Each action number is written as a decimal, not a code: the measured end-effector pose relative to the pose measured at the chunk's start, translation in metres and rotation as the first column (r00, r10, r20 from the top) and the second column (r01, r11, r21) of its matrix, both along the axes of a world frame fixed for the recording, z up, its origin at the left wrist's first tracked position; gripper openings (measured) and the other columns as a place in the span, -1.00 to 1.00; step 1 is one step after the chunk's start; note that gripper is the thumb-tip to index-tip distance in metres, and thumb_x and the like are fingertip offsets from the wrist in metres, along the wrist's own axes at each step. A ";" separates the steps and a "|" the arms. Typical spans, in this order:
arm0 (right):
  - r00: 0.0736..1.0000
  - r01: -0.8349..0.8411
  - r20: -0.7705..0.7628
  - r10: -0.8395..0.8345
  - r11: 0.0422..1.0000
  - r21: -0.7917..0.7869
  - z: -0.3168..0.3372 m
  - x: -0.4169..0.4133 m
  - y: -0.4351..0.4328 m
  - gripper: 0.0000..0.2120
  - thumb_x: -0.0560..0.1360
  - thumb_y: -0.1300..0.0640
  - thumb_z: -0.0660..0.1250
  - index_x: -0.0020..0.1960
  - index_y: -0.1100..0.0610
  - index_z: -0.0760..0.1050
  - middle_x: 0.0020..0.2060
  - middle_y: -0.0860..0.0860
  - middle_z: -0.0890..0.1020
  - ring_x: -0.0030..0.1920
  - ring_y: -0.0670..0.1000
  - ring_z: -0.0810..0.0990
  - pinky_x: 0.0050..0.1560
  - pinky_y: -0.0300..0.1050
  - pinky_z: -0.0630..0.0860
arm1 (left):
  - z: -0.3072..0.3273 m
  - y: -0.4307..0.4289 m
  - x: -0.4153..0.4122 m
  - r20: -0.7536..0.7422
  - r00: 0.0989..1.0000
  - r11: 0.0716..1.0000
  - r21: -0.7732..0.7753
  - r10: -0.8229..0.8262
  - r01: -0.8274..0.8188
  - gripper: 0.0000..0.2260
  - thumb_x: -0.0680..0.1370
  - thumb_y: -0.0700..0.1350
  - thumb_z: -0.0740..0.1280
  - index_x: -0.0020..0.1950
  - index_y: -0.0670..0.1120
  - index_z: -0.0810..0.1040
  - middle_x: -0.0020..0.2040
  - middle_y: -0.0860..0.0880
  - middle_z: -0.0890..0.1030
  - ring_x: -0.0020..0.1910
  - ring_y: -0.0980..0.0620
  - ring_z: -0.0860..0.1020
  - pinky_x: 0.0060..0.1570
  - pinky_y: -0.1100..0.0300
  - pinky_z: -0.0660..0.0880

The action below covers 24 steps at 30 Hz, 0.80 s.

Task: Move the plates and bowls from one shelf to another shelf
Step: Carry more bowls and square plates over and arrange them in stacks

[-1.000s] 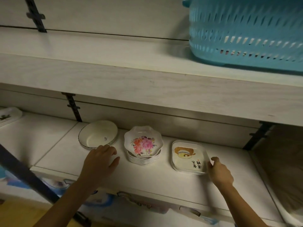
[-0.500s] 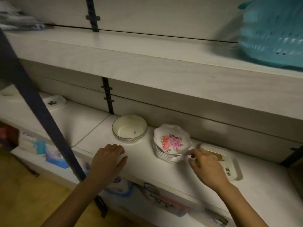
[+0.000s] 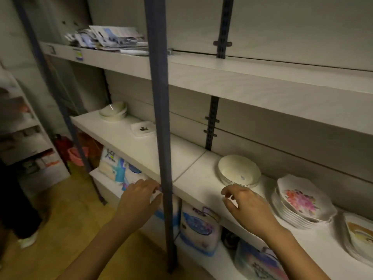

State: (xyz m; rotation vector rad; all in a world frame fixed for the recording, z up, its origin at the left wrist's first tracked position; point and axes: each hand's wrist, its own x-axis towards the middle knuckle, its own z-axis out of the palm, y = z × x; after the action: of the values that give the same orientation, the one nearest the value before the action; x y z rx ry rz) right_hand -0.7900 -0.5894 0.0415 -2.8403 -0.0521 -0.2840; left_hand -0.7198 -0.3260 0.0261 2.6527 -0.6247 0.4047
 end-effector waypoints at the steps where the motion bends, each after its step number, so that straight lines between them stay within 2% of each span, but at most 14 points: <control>1: 1.000 -0.012 0.003 0.012 1.000 0.005 -0.001 0.009 0.017 -0.74 0.56 -0.03 0.12 0.20 -0.08 0.44 0.11 -0.14 0.57 0.12 -0.07 0.53 -0.02 -0.18 0.42 | 0.002 0.017 0.005 0.000 1.000 1.000 0.029 -0.003 0.003 -0.86 0.46 -0.02 0.37 -0.09 -0.08 0.58 -0.19 0.00 0.63 -0.24 0.07 0.53 -0.21 0.23 0.41; 3: 0.999 -0.033 0.005 0.033 0.999 0.015 -0.005 0.027 0.048 -0.74 0.56 -0.02 0.12 0.20 -0.06 0.44 0.11 -0.13 0.57 0.11 -0.07 0.53 -0.09 -0.21 0.37 | 0.004 0.048 0.017 0.007 1.000 0.991 0.131 0.005 -0.006 -0.86 0.35 -0.04 0.49 -0.22 -0.05 0.59 -0.32 0.02 0.63 -0.36 0.08 0.57 -0.38 0.26 0.46; 5: 0.999 -0.050 0.012 0.050 0.999 0.020 -0.009 0.044 0.077 -0.74 0.56 -0.02 0.13 0.21 -0.05 0.44 0.11 -0.12 0.56 0.09 -0.08 0.54 -0.12 -0.25 0.31 | 0.004 0.077 0.031 -0.003 1.000 0.982 0.185 0.018 -0.017 -0.86 0.35 -0.01 0.47 -0.26 -0.04 0.57 -0.35 0.02 0.63 -0.40 0.08 0.56 -0.44 0.25 0.45; 8: 0.998 -0.056 0.002 0.056 0.998 0.042 -0.010 0.066 0.114 -0.76 0.56 -0.01 0.13 0.19 -0.05 0.43 0.11 -0.11 0.56 0.09 -0.07 0.53 -0.11 -0.23 0.36 | 0.008 0.113 0.049 0.014 0.999 0.993 0.110 0.031 -0.032 -0.82 0.48 0.02 0.31 -0.09 -0.08 0.58 -0.17 -0.05 0.66 -0.28 0.03 0.54 -0.34 0.35 0.29; 11: 0.995 -0.090 -0.036 0.092 0.994 0.054 -0.006 0.089 0.146 -0.78 0.57 -0.01 0.12 0.16 -0.04 0.44 0.09 -0.09 0.56 0.06 -0.06 0.54 -0.09 -0.22 0.43 | 0.008 0.136 0.070 0.026 0.999 0.997 0.070 0.034 -0.036 -0.74 0.55 0.04 0.21 0.14 -0.06 0.51 0.09 -0.04 0.60 -0.01 0.03 0.52 -0.27 0.48 0.17; 13: 0.994 -0.102 -0.046 0.104 0.994 0.047 -0.003 0.106 0.164 -0.79 0.57 0.01 0.12 0.13 -0.01 0.45 0.08 -0.07 0.56 0.03 -0.05 0.55 -0.07 -0.20 0.48 | 0.007 0.149 0.085 0.008 0.999 0.998 0.046 0.046 -0.046 -0.70 0.56 0.06 0.17 0.22 -0.03 0.45 0.19 0.00 0.55 0.12 0.07 0.49 -0.20 0.45 0.27; 15: 0.993 -0.108 -0.046 0.110 0.993 0.039 -0.002 0.126 0.179 -0.80 0.57 0.04 0.12 0.13 0.00 0.45 0.07 -0.05 0.56 0.02 -0.03 0.56 -0.03 -0.14 0.52 | 0.004 0.163 0.102 -0.024 0.997 0.997 0.035 0.068 -0.068 -0.70 0.55 0.04 0.19 0.22 -0.05 0.45 0.21 -0.01 0.55 0.16 0.07 0.49 -0.02 0.34 0.39; 17: 0.991 -0.124 -0.048 0.127 0.991 0.053 -0.001 0.146 0.190 -0.79 0.57 0.05 0.12 0.15 0.00 0.45 0.08 -0.06 0.56 0.02 -0.02 0.57 -0.02 -0.11 0.54 | 0.000 0.173 0.118 -0.049 0.995 0.996 0.018 0.085 -0.084 -0.72 0.55 0.02 0.21 0.18 -0.08 0.48 0.17 -0.04 0.57 0.09 0.07 0.49 -0.02 0.28 0.40; 20: 0.987 -0.134 -0.083 0.139 0.989 0.062 -0.005 0.187 0.206 -0.77 0.57 0.03 0.12 0.18 -0.01 0.44 0.11 -0.06 0.55 0.03 -0.02 0.57 0.00 -0.07 0.54 | -0.010 0.189 0.153 -0.066 0.994 0.996 -0.003 0.086 -0.086 -0.74 0.55 0.01 0.22 0.14 -0.09 0.50 0.10 -0.04 0.60 -0.07 0.14 0.40 -0.22 0.41 0.30; 24: 0.987 -0.123 -0.091 0.129 0.990 0.064 -0.015 0.253 0.223 -0.74 0.57 0.02 0.12 0.23 -0.03 0.43 0.15 -0.08 0.54 0.06 -0.05 0.54 0.03 -0.14 0.51 | -0.018 0.205 0.219 -0.063 0.994 0.996 -0.018 0.087 -0.089 -0.72 0.55 0.05 0.20 0.14 -0.08 0.49 0.07 -0.03 0.59 -0.03 0.11 0.48 -0.11 0.34 0.35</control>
State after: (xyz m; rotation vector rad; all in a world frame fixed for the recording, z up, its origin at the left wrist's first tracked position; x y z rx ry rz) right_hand -0.5372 -0.3666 0.0267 -2.7742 -0.2000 -0.1210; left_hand -0.5007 -0.1207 0.0085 2.6689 -0.4834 0.3499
